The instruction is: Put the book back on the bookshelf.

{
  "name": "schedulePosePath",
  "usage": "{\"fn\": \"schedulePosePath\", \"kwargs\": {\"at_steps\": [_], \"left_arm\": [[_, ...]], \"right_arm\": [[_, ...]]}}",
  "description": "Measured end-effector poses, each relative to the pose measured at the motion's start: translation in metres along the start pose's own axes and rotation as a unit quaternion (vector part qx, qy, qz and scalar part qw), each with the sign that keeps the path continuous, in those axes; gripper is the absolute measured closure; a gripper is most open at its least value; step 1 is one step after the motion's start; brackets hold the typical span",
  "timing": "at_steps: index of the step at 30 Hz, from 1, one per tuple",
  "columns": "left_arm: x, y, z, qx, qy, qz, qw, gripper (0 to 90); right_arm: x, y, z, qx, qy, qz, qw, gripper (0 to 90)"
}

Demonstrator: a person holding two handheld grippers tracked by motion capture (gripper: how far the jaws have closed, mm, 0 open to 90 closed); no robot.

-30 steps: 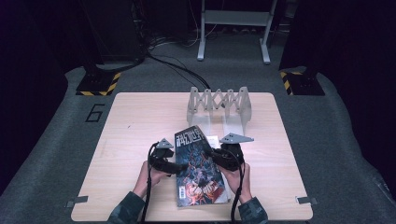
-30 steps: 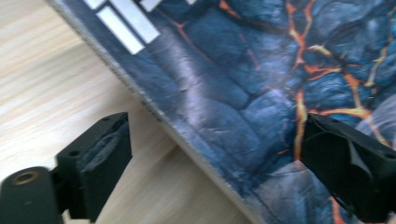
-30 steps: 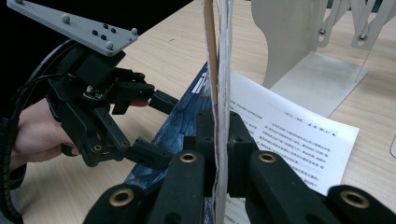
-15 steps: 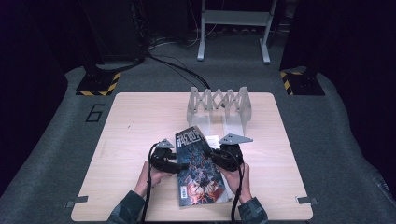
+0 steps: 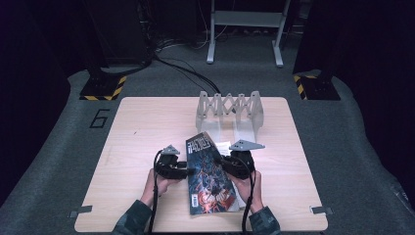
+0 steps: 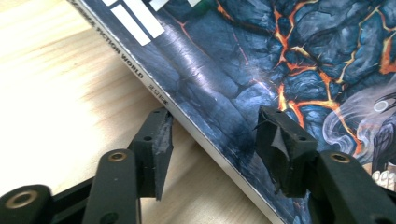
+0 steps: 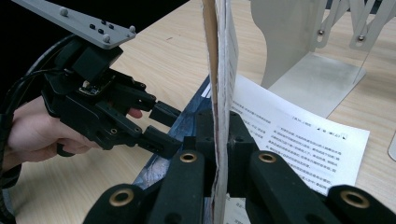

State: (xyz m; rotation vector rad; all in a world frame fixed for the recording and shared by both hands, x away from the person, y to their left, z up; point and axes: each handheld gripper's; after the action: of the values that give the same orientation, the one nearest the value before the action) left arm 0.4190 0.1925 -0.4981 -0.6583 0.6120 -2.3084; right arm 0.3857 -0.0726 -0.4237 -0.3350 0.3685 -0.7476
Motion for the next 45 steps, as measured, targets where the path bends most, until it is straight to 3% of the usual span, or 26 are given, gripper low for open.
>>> {"fn": "schedulePosePath", "kwargs": {"at_steps": [11, 24, 25, 27, 28, 31, 32, 39, 40, 45], "left_arm": [[-0.003, -0.002, 0.003, 0.0, -0.024, -0.002, 0.9997, 57.6], [0.004, -0.009, 0.01, 0.011, 0.008, -0.001, 0.9999, 65.9], [0.005, -0.011, 0.012, 0.018, 0.019, 0.001, 0.9997, 66.4], [0.006, -0.012, 0.012, 0.018, 0.018, 0.0, 0.9997, 66.9], [0.007, -0.015, 0.013, 0.023, 0.03, 0.004, 0.9993, 67.1], [0.009, -0.017, 0.014, 0.026, 0.024, 0.002, 0.9994, 67.5], [0.009, -0.019, 0.015, 0.028, 0.037, 0.002, 0.9989, 67.6], [0.014, -0.025, 0.019, 0.03, 0.056, 0.001, 0.998, 68.0], [0.015, -0.026, 0.021, 0.031, 0.066, 0.003, 0.9973, 68.0], [0.018, -0.028, 0.022, 0.034, 0.074, 0.003, 0.9967, 67.9]], "right_arm": [[0.002, 0.0, -0.001, -0.011, 0.007, -0.012, 0.9998, 86.8], [0.019, 0.004, -0.008, -0.035, 0.035, -0.038, 0.998, 85.8], [0.021, 0.005, -0.009, -0.037, 0.041, -0.039, 0.9977, 85.7], [0.022, 0.005, -0.009, -0.04, 0.043, -0.042, 0.9974, 85.5], [0.024, 0.006, -0.01, -0.045, 0.043, -0.048, 0.9969, 85.6], [0.026, 0.008, -0.011, -0.051, 0.048, -0.05, 0.9963, 85.6], [0.029, 0.01, -0.012, -0.057, 0.05, -0.053, 0.9957, 85.5], [0.034, 0.015, -0.015, -0.071, 0.064, -0.058, 0.9937, 85.0], [0.035, 0.016, -0.015, -0.073, 0.067, -0.059, 0.9933, 85.0], [0.037, 0.019, -0.015, -0.078, 0.068, -0.06, 0.9928, 85.0]]}}
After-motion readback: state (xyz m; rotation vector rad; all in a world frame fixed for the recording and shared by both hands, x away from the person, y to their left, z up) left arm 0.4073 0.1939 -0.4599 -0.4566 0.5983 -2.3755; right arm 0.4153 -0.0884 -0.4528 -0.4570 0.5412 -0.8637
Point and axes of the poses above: each handheld gripper's, and its own axes: y roughly forward along the jaws, z roughly out of its top, x roughly to its right, and after that the axes turned 5 degrees about x, right-handed
